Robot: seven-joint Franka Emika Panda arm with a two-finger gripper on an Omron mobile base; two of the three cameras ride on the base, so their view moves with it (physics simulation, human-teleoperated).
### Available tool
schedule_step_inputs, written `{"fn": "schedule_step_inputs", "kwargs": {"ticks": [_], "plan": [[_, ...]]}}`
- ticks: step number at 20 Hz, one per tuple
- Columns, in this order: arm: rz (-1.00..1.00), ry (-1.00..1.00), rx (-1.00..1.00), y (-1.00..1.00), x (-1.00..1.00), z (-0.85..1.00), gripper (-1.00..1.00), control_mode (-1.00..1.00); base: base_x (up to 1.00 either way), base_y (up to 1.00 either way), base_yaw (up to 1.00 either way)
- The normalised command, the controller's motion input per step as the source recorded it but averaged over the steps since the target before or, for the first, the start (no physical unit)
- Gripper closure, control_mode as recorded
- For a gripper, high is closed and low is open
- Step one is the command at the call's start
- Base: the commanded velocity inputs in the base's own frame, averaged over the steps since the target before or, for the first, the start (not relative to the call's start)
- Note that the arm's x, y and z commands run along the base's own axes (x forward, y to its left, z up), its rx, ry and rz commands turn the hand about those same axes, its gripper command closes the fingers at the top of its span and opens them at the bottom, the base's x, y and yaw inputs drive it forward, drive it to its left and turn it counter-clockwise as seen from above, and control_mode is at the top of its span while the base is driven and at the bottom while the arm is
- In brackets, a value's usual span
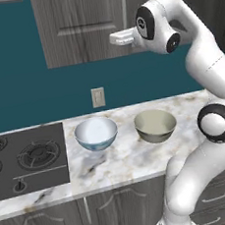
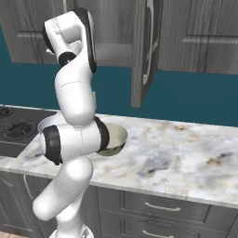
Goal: Open the cabinet. Pick the bowls from the counter and place them in the cabinet. Then close the cabinet.
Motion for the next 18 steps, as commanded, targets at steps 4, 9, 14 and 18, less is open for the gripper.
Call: {"fn": "schedule_step_inputs", "kwargs": {"ticks": [4, 9, 14, 18], "plan": [[-0.12, -0.02, -0.28, 1.0, -0.7, -0.15, 1.0, -1.0, 0.0, 0.0, 0.0], [-0.16, -0.14, -0.18, 1.0, -1.0, -0.32, 1.0, -1.0, 0.0, 0.0, 0.0], [-0.01, -0.01, -0.1, 1.0, -1.0, -0.32, 1.0, -1.0, 0.0, 0.0, 0.0], [0.0, 0.08, -0.01, 1.0, -1.0, -0.03, 1.0, -1.0, 0.0, 0.0, 0.0]]}}
